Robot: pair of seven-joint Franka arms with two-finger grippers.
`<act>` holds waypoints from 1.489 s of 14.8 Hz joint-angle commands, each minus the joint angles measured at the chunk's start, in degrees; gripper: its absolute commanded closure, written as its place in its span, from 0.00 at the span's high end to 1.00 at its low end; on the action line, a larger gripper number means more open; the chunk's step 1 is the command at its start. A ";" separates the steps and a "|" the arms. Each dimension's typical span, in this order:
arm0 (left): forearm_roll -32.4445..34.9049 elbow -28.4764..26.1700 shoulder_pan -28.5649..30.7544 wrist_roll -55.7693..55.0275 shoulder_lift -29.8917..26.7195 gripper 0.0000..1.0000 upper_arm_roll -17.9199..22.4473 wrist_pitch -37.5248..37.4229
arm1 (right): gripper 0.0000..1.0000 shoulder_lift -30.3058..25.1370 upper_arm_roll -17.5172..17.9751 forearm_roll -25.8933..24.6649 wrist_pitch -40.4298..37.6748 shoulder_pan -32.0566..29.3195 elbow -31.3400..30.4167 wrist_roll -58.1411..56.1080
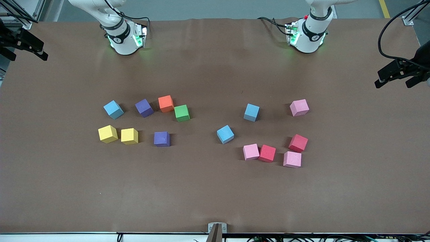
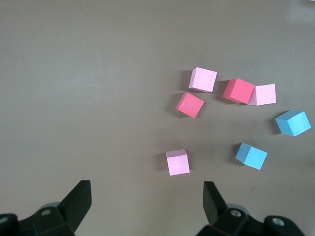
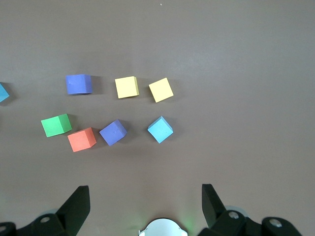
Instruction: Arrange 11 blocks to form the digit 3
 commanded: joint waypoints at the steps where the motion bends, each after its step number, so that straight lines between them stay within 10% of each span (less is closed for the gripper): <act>1: -0.88 1.21 0.18 0.25 0.43 1.00 -0.01 -0.33 | 1.00 -0.83 0.27 0.75 -0.22 -0.27 -0.44 1.14; 22: -4.68 0.51 -8.23 -21.96 8.42 1.00 -7.48 1.41 | 1.00 -1.10 -0.08 0.66 -1.54 -0.45 -0.70 0.26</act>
